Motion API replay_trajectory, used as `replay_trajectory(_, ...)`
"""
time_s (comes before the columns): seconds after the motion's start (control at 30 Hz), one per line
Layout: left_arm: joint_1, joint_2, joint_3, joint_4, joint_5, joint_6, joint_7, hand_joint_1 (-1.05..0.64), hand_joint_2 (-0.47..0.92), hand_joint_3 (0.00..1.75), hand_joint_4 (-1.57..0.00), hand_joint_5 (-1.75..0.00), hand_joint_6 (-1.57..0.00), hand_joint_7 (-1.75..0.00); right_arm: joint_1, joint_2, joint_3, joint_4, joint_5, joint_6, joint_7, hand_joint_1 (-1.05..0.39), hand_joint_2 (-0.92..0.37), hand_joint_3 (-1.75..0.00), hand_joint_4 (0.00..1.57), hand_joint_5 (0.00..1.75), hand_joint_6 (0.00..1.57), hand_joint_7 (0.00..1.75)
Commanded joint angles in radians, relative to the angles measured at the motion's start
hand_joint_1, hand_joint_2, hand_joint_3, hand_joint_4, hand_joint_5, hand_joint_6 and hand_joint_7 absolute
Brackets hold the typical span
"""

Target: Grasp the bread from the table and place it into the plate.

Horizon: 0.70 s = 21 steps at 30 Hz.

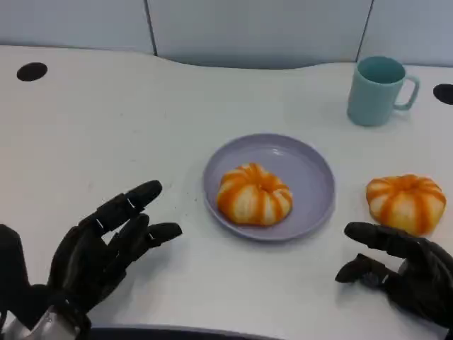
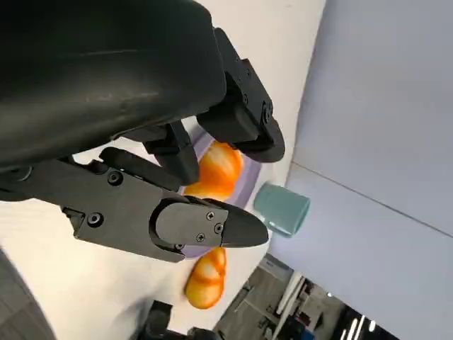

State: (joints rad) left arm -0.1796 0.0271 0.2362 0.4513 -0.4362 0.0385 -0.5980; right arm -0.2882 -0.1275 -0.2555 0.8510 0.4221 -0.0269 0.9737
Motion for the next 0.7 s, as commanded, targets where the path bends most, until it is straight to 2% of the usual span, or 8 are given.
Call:
replay_trajectory(0.03, 0.023, 0.013, -0.008, 0.01, 0.029, -0.04, 0.017, -0.44, 0.92, 0.24, -0.34, -1.32, -0.77, -0.06, 0.016, -0.015, 0.0, 0.001, -0.009, -0.002, -0.014, -0.41, -0.92, -0.14, 0.53, 1.13, 0.93, 0.02)
replay_trajectory(0.3, 0.035, 0.024, -0.025, 0.061, 0.086, -0.143, 0.019, -0.43, 0.92, 0.23, -0.35, -1.38, -0.81, -0.09, 0.018, -0.018, 0.001, -0.005, -0.013, -0.007, -0.02, -0.41, -0.92, -0.14, 0.53, 1.13, 0.94, 0.02)
replay_trajectory(0.6, 0.041, 0.022, -0.013, 0.086, 0.054, -0.136, -0.003, -0.4, 0.92, 0.25, -0.36, -1.4, -0.85, -0.12, 0.012, -0.018, -0.002, 0.011, -0.013, -0.026, -0.025, -0.4, -0.92, -0.13, 0.53, 1.13, 0.94, 0.02)
replay_trajectory(0.7, 0.049, 0.016, -0.003, 0.087, 0.037, -0.133, -0.01, -0.4, 0.92, 0.22, -0.32, -1.5, -0.83, -0.19, 0.008, -0.021, -0.004, 0.02, -0.012, -0.027, -0.029, -0.41, -0.92, -0.13, 0.52, 1.12, 0.94, 0.02)
